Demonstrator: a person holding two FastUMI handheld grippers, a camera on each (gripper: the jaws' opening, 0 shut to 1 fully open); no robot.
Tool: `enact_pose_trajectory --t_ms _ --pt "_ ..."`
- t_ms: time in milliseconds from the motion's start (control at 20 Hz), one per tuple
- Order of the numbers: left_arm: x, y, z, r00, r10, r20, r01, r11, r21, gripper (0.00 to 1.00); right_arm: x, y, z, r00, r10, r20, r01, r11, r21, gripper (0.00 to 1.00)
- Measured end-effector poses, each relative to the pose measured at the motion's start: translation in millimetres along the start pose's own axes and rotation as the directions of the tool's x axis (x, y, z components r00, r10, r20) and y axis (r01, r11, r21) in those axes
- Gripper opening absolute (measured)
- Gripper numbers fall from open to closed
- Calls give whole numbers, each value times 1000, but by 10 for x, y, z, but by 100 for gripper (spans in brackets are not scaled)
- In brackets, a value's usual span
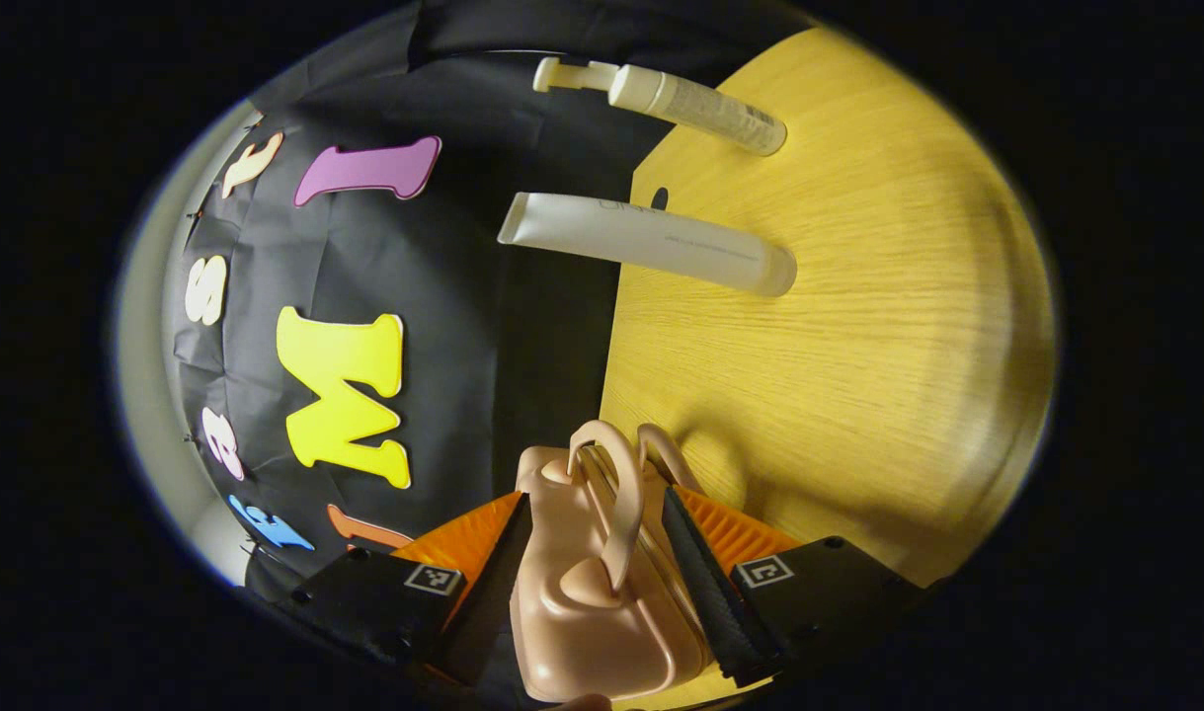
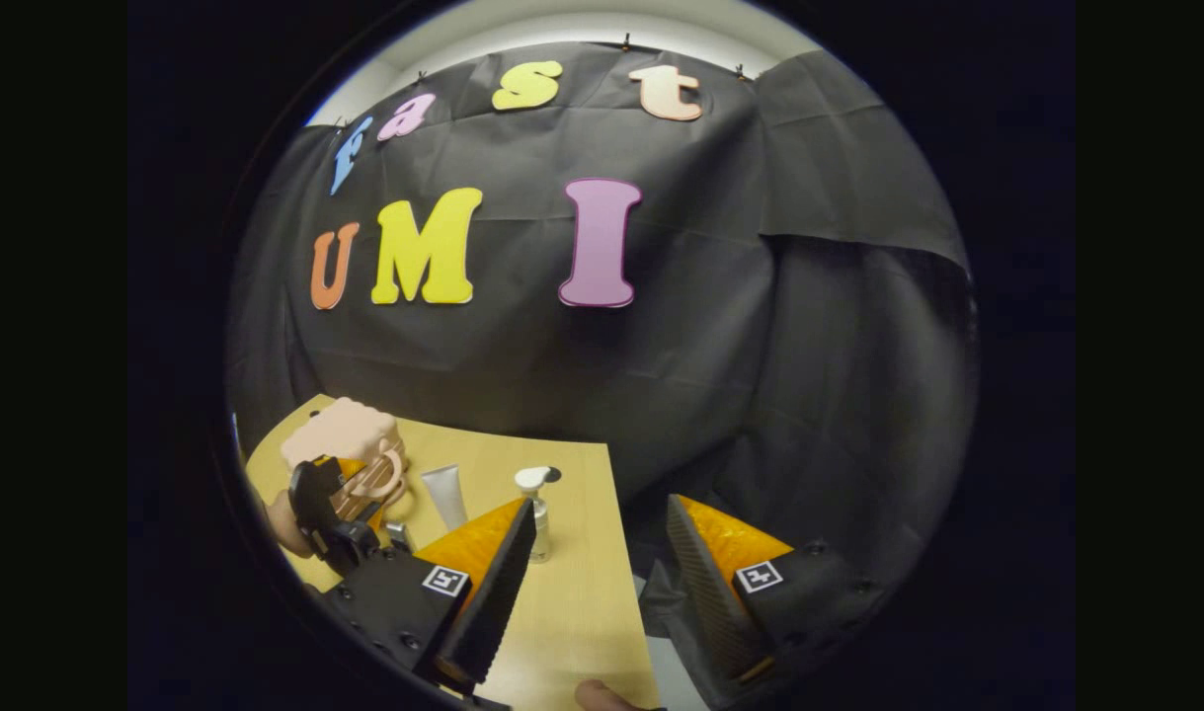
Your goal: First open the suitcase, pack the skin care products into it, and then close the suitcase.
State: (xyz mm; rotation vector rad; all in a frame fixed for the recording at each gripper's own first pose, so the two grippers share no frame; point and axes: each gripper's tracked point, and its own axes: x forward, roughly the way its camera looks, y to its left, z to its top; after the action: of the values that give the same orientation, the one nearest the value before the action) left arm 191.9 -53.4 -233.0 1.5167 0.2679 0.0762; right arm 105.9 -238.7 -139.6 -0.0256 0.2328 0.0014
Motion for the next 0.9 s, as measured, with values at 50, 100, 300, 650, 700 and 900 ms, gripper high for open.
enact_pose_trajectory --t_ms 50,100,300,650,700,900 --pt "17 7 1 1000 3 1 -3 1000 12 82 4 21 1 1000 8 -2 -8 1000 -6 79" --pt "42 -3 -10 1000 -6 -2 6 1000 16 76 4 50 -24 1000 14 -6 -14 1000 -12 79" --pt "83 -108 -52 998 -60 -8 61 998 16 47 -6 206 -75 999 17 -27 -17 1000 -25 80" --pt "140 -131 -147 991 -130 -28 131 991 34 13 -208 571 98 1000 -15 -11 15 999 -37 79" --pt "129 -98 -158 990 -138 -30 138 990 3 10 -236 628 143 1000 -22 -4 22 999 -36 80" --pt "79 103 -205 985 -170 3 170 980 -107 5 -315 808 346 997 -63 39 65 997 -36 80"
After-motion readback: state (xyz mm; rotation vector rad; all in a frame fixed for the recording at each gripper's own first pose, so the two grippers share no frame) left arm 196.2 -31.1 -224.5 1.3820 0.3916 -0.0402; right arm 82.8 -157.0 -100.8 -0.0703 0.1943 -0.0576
